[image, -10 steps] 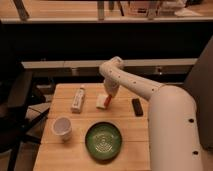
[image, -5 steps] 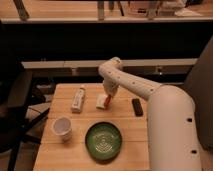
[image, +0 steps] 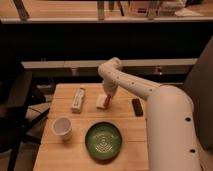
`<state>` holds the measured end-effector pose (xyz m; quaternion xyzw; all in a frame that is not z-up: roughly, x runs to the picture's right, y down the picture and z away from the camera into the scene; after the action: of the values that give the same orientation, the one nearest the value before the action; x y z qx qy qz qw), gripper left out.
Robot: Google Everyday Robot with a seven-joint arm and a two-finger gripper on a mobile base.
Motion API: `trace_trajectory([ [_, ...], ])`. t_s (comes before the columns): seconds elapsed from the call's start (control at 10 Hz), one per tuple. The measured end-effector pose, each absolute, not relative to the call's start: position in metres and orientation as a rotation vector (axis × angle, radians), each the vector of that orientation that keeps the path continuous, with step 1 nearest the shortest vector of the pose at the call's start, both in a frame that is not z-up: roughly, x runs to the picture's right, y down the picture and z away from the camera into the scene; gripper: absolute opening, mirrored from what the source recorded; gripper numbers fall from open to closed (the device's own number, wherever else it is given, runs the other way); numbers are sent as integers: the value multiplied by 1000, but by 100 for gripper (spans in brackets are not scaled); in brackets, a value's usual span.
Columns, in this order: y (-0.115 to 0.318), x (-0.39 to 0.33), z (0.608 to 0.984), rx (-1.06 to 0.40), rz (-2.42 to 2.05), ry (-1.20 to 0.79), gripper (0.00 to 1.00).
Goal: Place the pepper on the white sponge
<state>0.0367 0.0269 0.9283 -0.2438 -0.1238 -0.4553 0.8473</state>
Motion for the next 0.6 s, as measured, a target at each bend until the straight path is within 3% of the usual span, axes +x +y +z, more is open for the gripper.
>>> trace_trajectory([
  [0.6,27,30,932,-509,-1006,-271,9],
])
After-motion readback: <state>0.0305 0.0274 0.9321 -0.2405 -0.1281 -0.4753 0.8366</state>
